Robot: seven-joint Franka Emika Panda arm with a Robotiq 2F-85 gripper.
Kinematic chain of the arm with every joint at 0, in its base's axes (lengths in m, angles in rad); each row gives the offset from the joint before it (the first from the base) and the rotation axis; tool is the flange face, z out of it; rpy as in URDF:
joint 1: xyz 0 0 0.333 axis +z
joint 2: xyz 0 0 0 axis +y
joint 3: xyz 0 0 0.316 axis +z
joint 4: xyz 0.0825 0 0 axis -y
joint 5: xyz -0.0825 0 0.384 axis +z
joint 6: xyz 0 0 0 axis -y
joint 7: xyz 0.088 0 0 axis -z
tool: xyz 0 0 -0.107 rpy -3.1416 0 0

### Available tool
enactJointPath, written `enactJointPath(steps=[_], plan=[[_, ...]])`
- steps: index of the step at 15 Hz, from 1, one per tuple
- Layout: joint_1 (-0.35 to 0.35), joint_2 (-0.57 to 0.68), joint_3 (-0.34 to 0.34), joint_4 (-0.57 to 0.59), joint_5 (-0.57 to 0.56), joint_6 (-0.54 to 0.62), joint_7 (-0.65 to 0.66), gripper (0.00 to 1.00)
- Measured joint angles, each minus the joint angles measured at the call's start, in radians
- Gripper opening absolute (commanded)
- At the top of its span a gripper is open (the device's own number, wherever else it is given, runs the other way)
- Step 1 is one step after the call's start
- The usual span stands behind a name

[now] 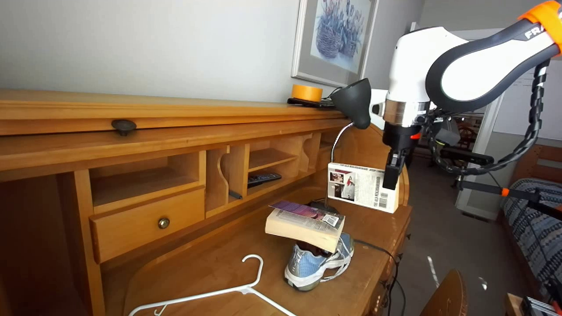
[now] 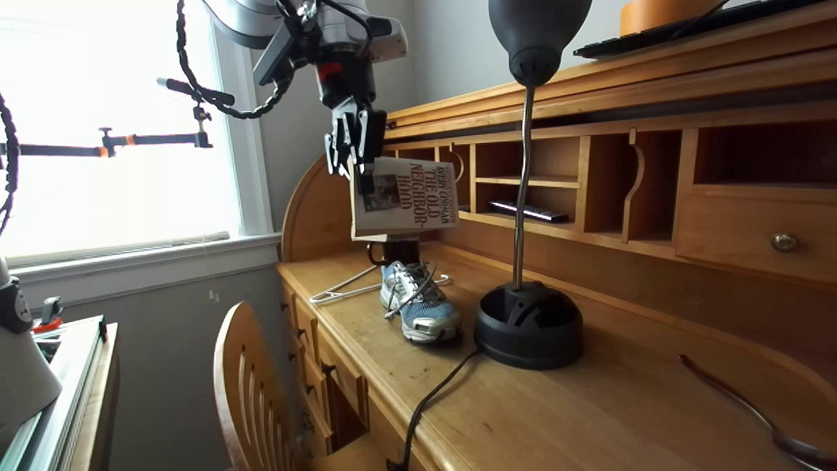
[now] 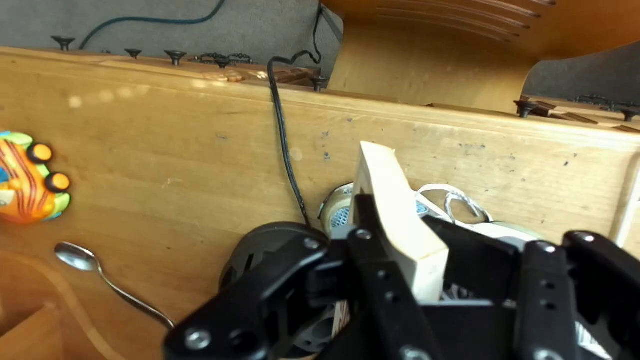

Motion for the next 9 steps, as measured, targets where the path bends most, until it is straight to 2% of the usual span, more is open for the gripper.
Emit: enactJointPath(steps=[6,9], plan=[[0.043,-0.002,0.084,-0.011,-0.142,0.011,0.002,0.06],[0.055,-0.002,0.117,-0.011,-0.215,0.052,0.014,0.06]])
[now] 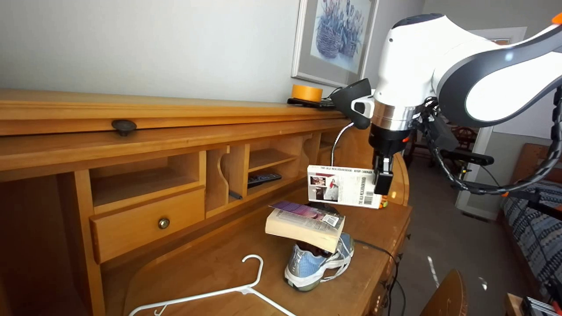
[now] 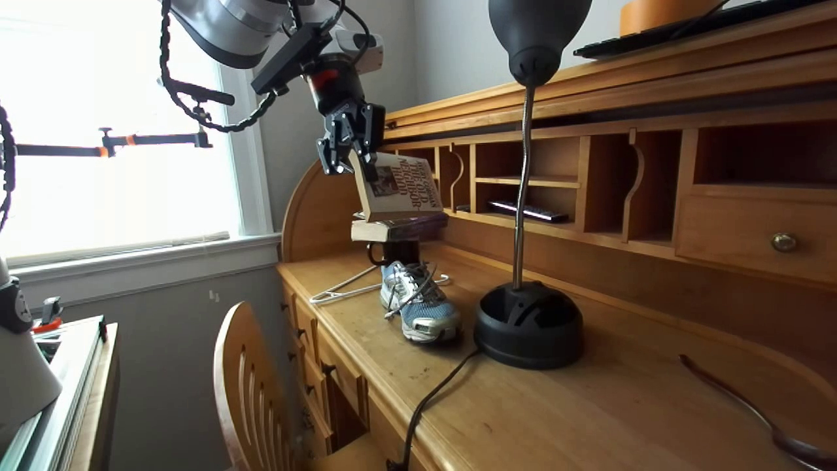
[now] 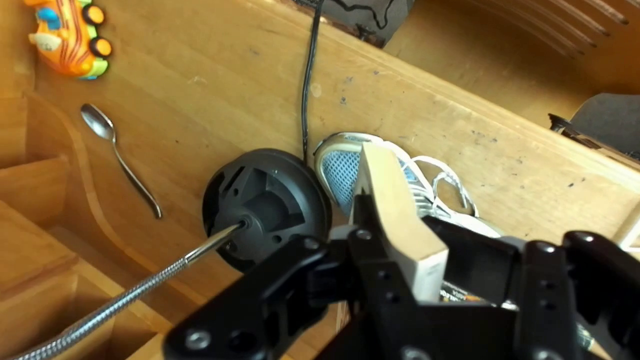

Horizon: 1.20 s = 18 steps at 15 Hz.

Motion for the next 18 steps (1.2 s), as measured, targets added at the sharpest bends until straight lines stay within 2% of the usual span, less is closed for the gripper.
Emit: enactJointPath(steps=[6,13,18], plan=[[0.008,0.007,0.038,-0.001,-0.129,0.085,0.052,0.06],[0.018,0.019,0.078,-0.003,-0.258,0.107,0.181,0.06],[0.043,0.036,0.093,-0.01,-0.308,0.107,0.254,0.06]])
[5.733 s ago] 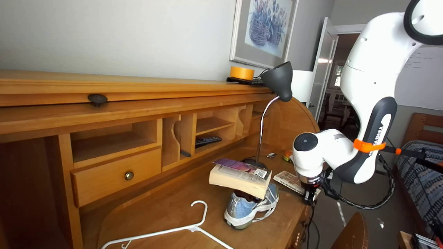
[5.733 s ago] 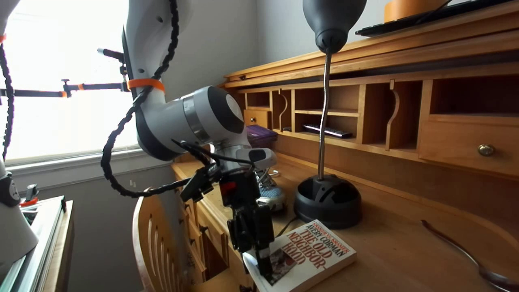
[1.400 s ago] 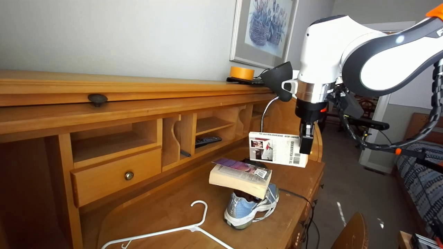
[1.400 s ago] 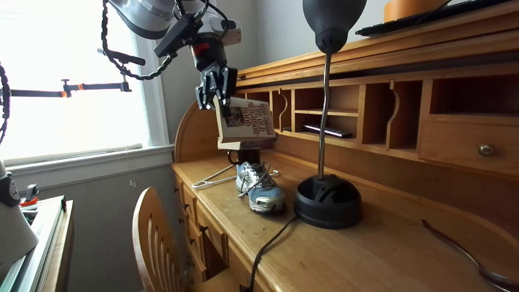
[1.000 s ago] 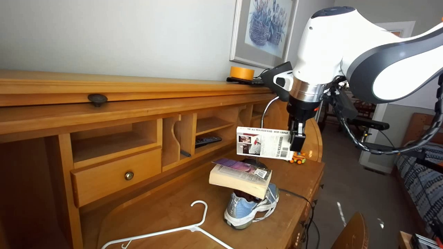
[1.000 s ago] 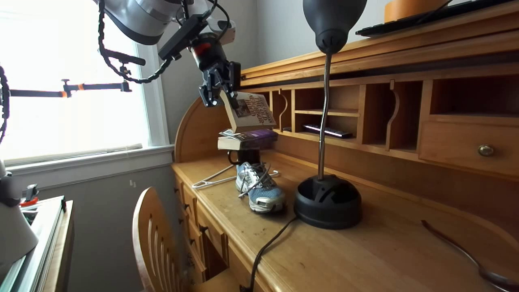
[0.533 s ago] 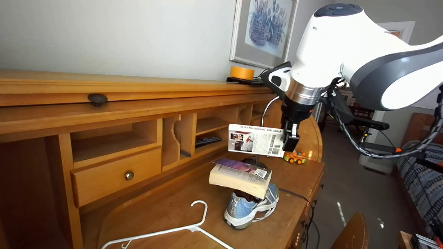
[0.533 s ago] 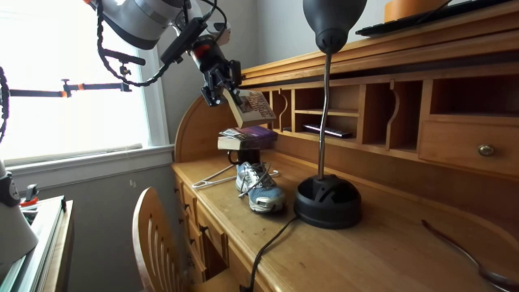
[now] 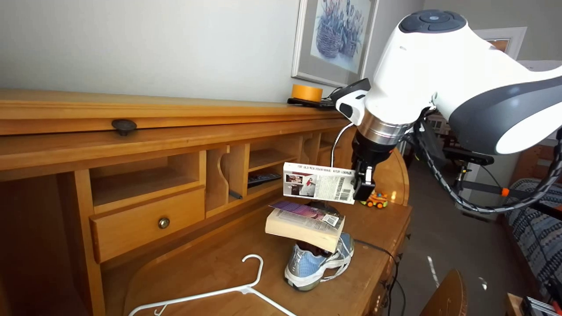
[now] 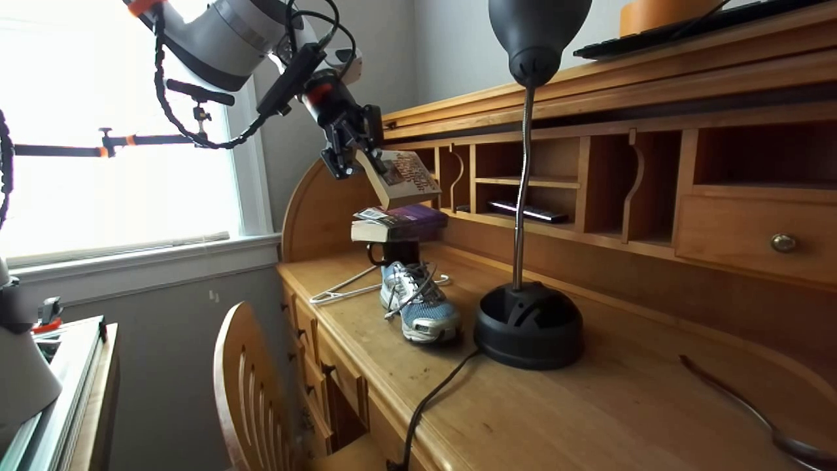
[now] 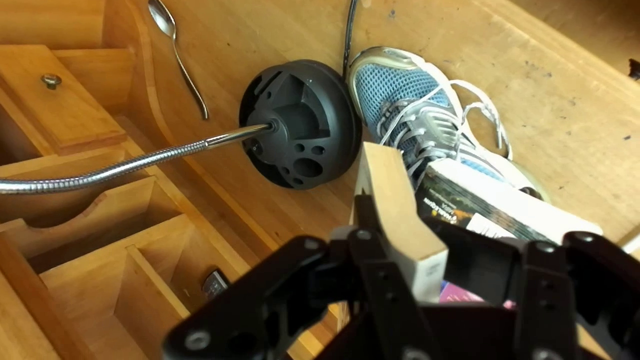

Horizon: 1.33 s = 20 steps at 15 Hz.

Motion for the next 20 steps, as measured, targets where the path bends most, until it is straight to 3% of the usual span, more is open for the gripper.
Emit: enactJointPath(steps=[20], plan=[[0.065,0.082,0.016,-0.003,-0.151,0.007,0.166,0.06]])
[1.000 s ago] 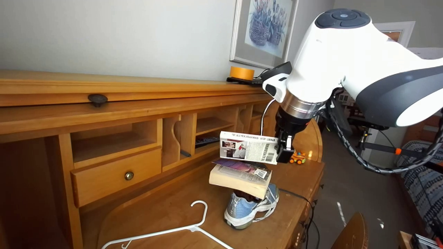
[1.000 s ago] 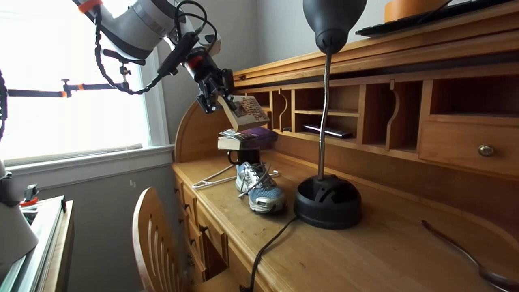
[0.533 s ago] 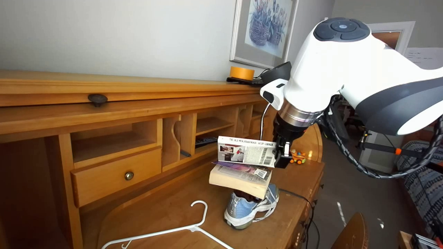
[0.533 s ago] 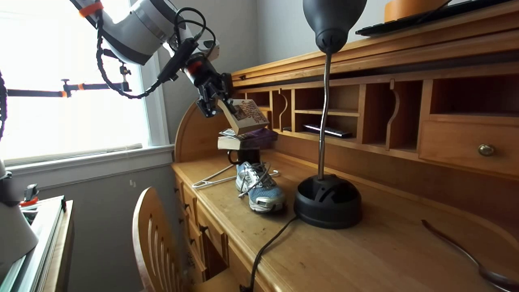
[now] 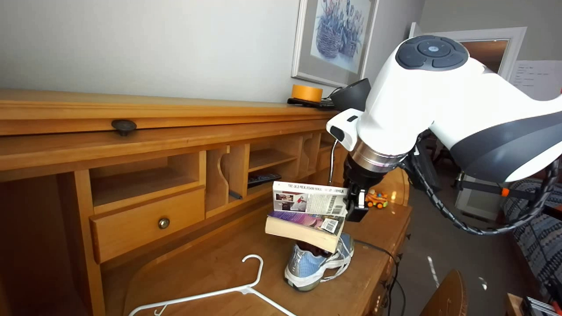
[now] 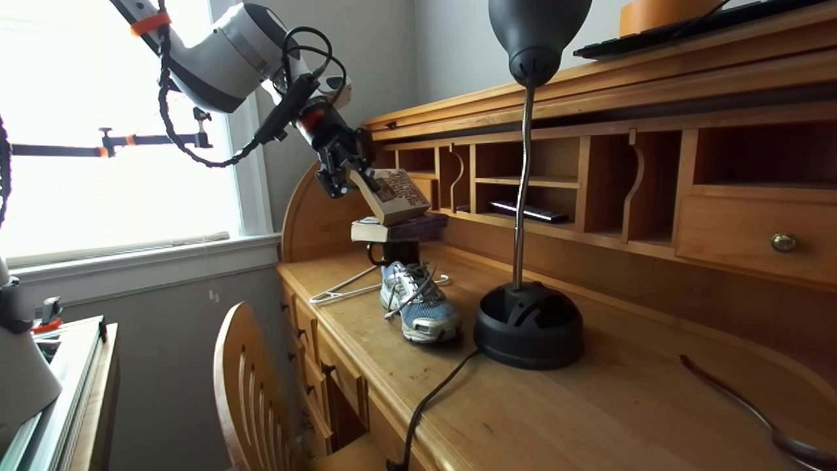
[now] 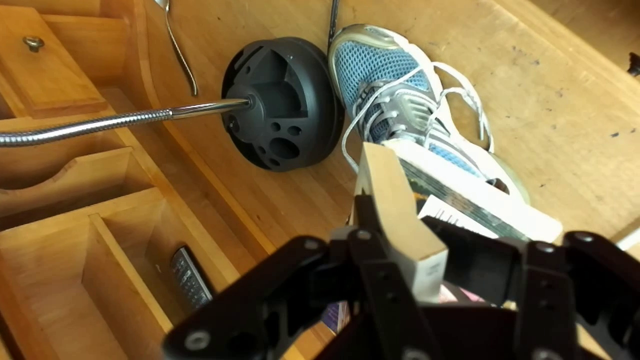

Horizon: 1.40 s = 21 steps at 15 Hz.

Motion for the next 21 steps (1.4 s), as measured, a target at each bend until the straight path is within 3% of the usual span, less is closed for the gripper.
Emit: enactJointPath(steps=[21], plan=[[0.017,0.054,0.0,0.011,-0.056,0.0,0.049,0.06]])
